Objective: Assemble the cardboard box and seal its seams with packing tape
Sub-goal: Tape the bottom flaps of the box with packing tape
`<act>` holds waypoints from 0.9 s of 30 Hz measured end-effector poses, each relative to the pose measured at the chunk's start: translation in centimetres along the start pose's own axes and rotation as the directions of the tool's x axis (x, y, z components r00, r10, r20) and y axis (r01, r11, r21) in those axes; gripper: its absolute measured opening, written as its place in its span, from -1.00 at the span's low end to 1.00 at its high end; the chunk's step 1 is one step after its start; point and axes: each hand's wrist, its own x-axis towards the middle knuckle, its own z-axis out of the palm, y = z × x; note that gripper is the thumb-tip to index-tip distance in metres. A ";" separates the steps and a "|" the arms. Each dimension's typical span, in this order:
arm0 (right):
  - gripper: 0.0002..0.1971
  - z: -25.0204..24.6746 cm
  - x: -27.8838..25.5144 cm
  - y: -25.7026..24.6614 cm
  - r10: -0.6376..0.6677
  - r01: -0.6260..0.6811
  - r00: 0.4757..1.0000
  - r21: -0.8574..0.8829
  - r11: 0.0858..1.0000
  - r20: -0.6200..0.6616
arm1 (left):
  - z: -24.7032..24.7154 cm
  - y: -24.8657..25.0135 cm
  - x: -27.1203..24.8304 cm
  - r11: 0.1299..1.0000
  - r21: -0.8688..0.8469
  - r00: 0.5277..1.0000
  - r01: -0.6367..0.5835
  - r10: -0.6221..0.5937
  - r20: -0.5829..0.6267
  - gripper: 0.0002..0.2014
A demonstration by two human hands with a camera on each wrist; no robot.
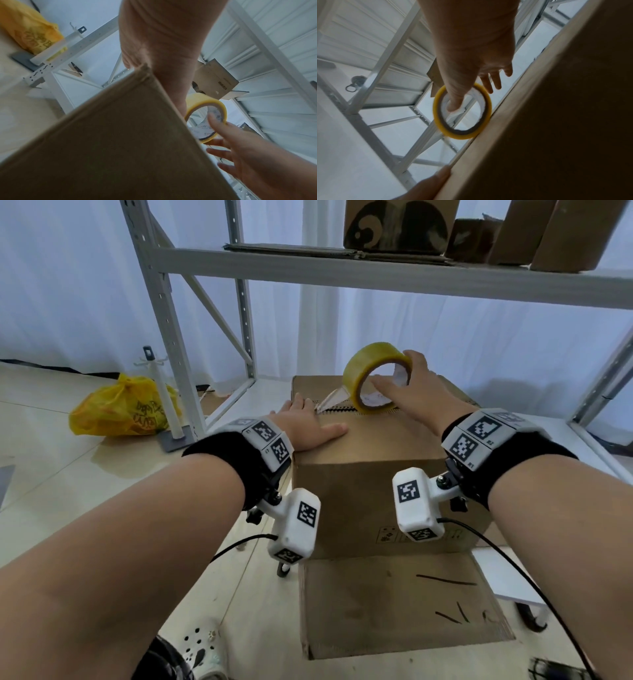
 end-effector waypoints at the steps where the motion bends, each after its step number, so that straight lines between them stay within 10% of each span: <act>1: -0.19 -0.1 0.2 0.5 -0.010 0.011 1.000 -0.100 0.995 0.004 | -0.1 0.0 0.1 1.000 0.007 1.000 -0.007 0.007 0.001 -0.05; 5: 0.04 -1.0 0.9 3.7 0.167 -0.109 0.983 -0.488 0.866 0.076 | -0.3 0.1 -0.2 0.997 -0.036 0.998 -0.063 0.063 0.000 -0.14; 9: 0.24 -1.8 -0.3 6.2 0.423 -0.364 0.906 -0.513 0.778 0.000 | -0.4 -0.3 -0.7 0.993 -0.085 0.997 -0.076 0.078 0.019 -0.16; 20: 0.03 -1.6 -2.2 2.9 0.281 -0.252 0.960 -0.495 0.832 -0.016 | -1.4 -3.0 -1.7 0.995 -0.079 0.996 -0.054 0.059 0.060 -0.15; 27: -0.27 0.8 -3.0 -2.9 -0.252 0.256 0.966 0.064 0.965 -0.066 | -0.7 -3.2 -1.1 0.993 0.111 0.999 -0.048 0.048 0.001 -0.28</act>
